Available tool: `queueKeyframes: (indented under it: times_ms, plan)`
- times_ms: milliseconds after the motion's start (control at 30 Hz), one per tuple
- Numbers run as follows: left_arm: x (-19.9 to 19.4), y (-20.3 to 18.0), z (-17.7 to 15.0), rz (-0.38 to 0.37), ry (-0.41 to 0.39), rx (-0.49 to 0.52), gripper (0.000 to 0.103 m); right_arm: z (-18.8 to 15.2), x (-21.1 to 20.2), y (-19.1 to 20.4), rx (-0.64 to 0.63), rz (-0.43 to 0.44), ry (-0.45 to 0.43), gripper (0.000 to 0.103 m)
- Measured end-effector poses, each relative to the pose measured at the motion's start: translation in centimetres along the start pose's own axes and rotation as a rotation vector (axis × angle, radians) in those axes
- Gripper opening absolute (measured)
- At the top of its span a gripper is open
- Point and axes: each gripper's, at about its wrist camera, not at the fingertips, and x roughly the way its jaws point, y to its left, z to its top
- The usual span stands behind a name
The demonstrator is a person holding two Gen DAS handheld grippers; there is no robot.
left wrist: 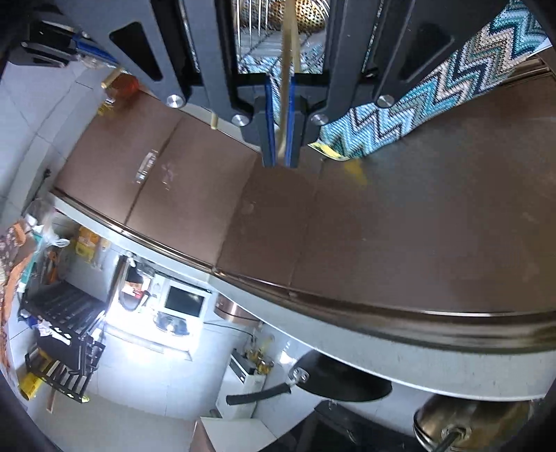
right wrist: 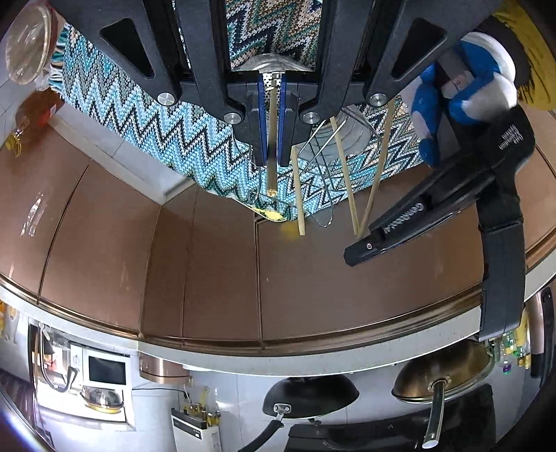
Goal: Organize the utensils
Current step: 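Carry the right tool's chopstick into the holder and open it while the left tool carries its chopstick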
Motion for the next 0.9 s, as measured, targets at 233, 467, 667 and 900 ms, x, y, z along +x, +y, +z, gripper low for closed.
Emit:
queueKeyframes:
  times_ms: [233, 467, 667, 900]
  plan:
    - [-1.0, 0.6, 0.1, -0.091, 0.082, -0.019, 0.01, 0.1, -1.5, 0.5, 0.01, -0.001, -0.015, 0.021]
    - [-3.3, 1.9, 0.9, -0.125, 0.113, -0.013, 0.011, 0.1, -3.3, 0.9, 0.01, -0.005, -0.031, 0.022]
    - [-5.2, 5.7, 1.7, -0.073, 0.153, -0.049, 0.023, -0.2, -5.3, 0.8, 0.006, -0.008, -0.062, 0.024]
    - [0.8, 10.2, -1.1, 0.05, 0.512, -0.081, 0.023, -2.3, -6.4, -0.2, 0.03, -0.007, -0.058, 0.027]
